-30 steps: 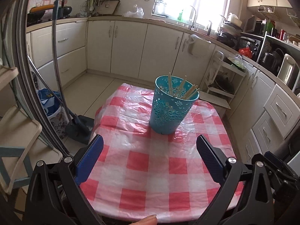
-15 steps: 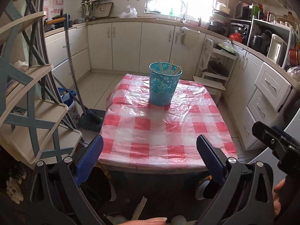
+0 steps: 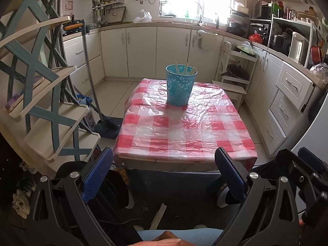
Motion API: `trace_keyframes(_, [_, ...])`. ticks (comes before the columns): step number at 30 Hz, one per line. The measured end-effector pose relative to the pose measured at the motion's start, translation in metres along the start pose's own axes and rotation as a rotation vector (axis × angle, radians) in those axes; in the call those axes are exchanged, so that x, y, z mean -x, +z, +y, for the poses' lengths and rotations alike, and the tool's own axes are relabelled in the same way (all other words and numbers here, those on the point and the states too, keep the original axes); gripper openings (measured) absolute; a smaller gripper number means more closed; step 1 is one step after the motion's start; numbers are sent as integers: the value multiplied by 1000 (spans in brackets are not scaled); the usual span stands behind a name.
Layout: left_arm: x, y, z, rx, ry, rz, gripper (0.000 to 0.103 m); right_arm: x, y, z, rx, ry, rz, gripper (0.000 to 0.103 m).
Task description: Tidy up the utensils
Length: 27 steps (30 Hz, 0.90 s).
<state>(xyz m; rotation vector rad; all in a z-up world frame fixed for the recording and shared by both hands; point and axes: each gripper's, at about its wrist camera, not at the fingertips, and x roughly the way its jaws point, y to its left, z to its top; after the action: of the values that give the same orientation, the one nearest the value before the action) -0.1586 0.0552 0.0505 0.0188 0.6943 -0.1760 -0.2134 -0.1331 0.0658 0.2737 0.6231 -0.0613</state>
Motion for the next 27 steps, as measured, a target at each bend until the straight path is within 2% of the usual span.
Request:
trace_keyframes(3, [3,-2,-1,-2,8,-2,95,5,-5,7,40,-12,-17,96])
trace_keyframes(8, [7,-2,-3,-15,29,-12,95,7,-8,6,37,-3,-20,96])
trace_keyframes(27, [1,-3,-10,-35,73,-1,95,-6,-20,-2,47,-12,52,96])
